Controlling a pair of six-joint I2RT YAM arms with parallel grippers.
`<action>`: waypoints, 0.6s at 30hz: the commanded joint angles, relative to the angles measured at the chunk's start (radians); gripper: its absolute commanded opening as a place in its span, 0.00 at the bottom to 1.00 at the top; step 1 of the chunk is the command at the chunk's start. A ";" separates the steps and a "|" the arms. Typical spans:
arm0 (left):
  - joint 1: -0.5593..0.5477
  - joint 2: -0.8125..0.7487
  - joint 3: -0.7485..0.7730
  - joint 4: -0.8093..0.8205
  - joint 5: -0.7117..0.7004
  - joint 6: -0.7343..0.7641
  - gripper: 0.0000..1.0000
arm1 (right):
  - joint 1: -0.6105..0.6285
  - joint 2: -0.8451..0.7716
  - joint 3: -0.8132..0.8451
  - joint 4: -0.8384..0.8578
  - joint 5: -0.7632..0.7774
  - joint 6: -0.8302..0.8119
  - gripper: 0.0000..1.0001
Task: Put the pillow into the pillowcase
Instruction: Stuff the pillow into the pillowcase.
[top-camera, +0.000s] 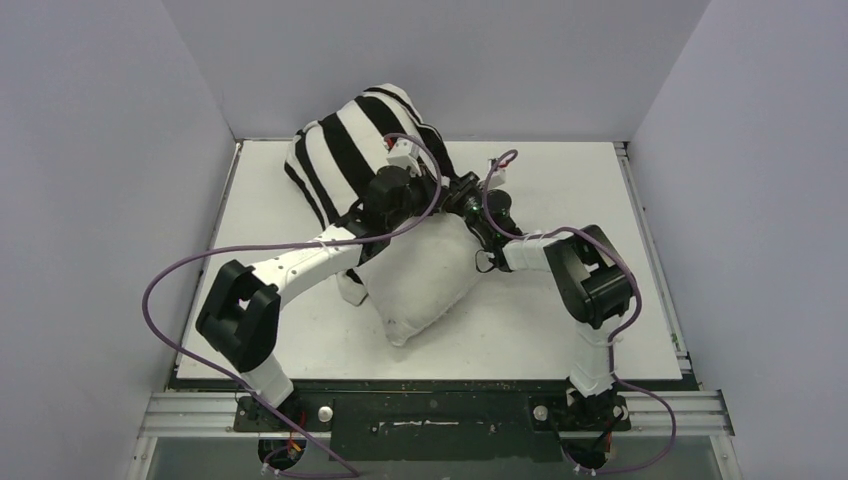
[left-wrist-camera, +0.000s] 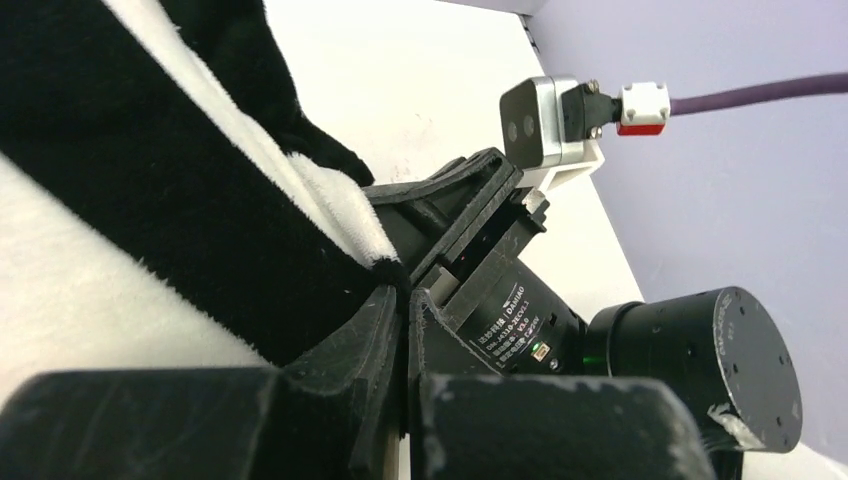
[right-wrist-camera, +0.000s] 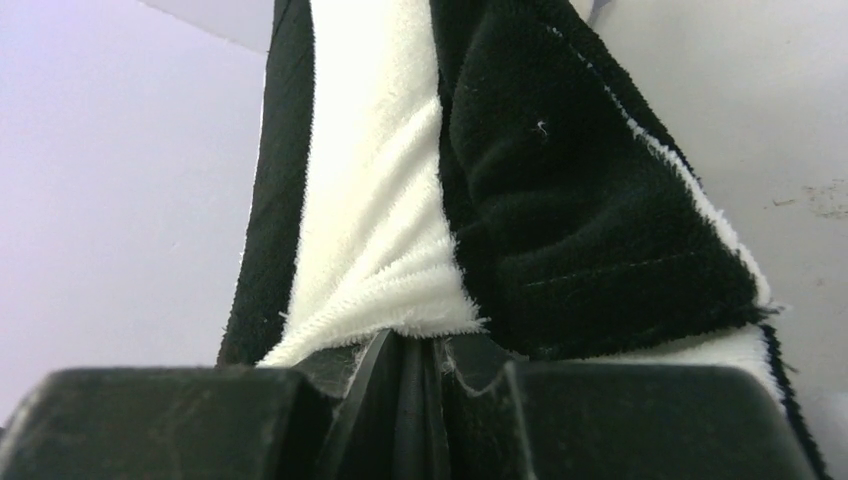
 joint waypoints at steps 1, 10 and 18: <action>-0.100 -0.052 -0.002 0.135 0.205 -0.117 0.00 | -0.006 0.052 0.026 0.167 0.208 0.018 0.00; 0.073 0.005 0.212 -0.122 0.275 0.033 0.32 | -0.034 -0.187 -0.073 -0.151 0.151 -0.249 0.46; 0.316 -0.152 0.161 -0.355 0.295 0.163 0.46 | -0.054 -0.419 0.014 -0.605 0.056 -0.545 0.80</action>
